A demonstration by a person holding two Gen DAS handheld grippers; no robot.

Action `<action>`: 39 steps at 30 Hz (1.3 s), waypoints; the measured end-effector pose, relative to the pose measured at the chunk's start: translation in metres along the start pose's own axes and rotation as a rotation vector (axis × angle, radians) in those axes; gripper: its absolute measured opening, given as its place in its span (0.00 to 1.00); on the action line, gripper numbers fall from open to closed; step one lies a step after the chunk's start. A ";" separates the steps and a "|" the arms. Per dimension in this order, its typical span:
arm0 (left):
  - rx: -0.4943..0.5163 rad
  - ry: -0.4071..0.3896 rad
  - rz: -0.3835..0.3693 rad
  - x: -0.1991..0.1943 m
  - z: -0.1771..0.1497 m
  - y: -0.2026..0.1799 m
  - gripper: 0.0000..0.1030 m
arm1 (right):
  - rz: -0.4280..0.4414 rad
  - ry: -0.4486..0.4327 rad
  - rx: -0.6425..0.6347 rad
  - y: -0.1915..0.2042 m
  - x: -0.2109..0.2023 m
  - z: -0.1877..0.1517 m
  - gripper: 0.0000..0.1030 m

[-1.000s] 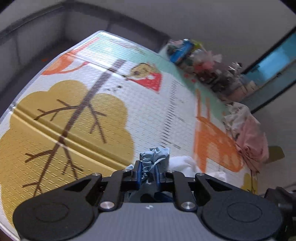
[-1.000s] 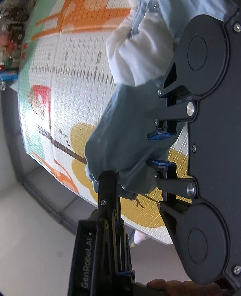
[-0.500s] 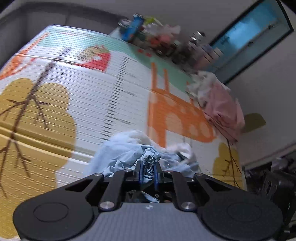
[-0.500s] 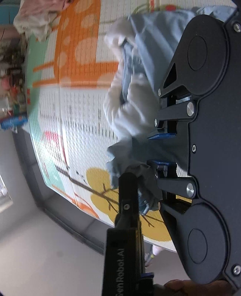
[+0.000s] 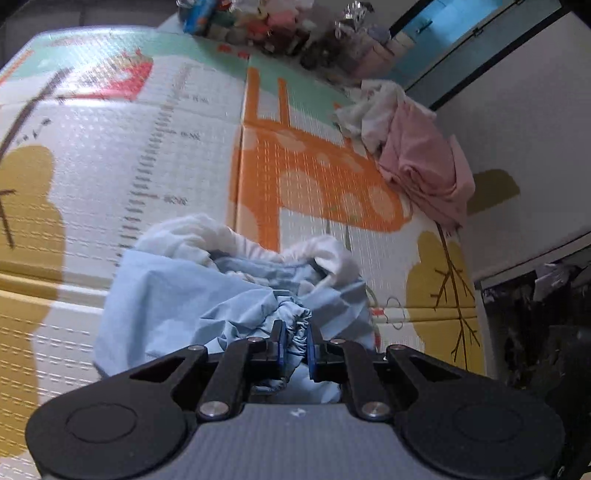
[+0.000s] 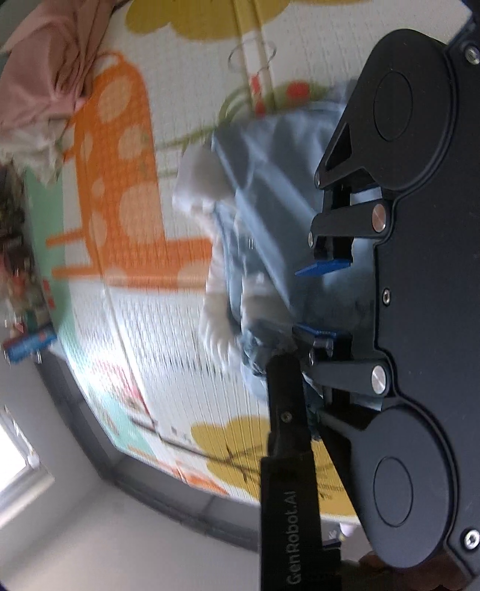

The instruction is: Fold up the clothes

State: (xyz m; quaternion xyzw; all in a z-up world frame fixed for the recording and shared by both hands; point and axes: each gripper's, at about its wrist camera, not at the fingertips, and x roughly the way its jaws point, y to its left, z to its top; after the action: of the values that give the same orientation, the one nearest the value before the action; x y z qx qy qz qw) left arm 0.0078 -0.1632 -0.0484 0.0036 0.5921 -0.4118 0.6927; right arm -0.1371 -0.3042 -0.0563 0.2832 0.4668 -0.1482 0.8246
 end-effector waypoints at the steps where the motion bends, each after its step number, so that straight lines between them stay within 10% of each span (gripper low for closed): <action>1: 0.001 0.005 0.001 0.005 0.000 0.000 0.12 | -0.014 0.000 0.011 -0.006 0.000 0.001 0.35; 10: 0.024 0.014 0.054 0.029 -0.003 -0.003 0.15 | -0.060 0.009 0.095 -0.043 -0.006 0.005 0.52; 21: 0.050 -0.095 0.105 0.002 -0.002 -0.001 0.64 | -0.097 0.013 0.095 -0.045 -0.016 0.015 0.59; 39: 0.020 -0.166 0.237 -0.032 -0.023 0.039 0.70 | -0.069 -0.042 0.008 -0.027 -0.023 0.018 0.59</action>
State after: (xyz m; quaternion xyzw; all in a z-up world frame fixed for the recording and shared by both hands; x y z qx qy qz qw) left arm 0.0124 -0.1080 -0.0479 0.0464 0.5240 -0.3320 0.7829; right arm -0.1503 -0.3364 -0.0386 0.2672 0.4583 -0.1843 0.8274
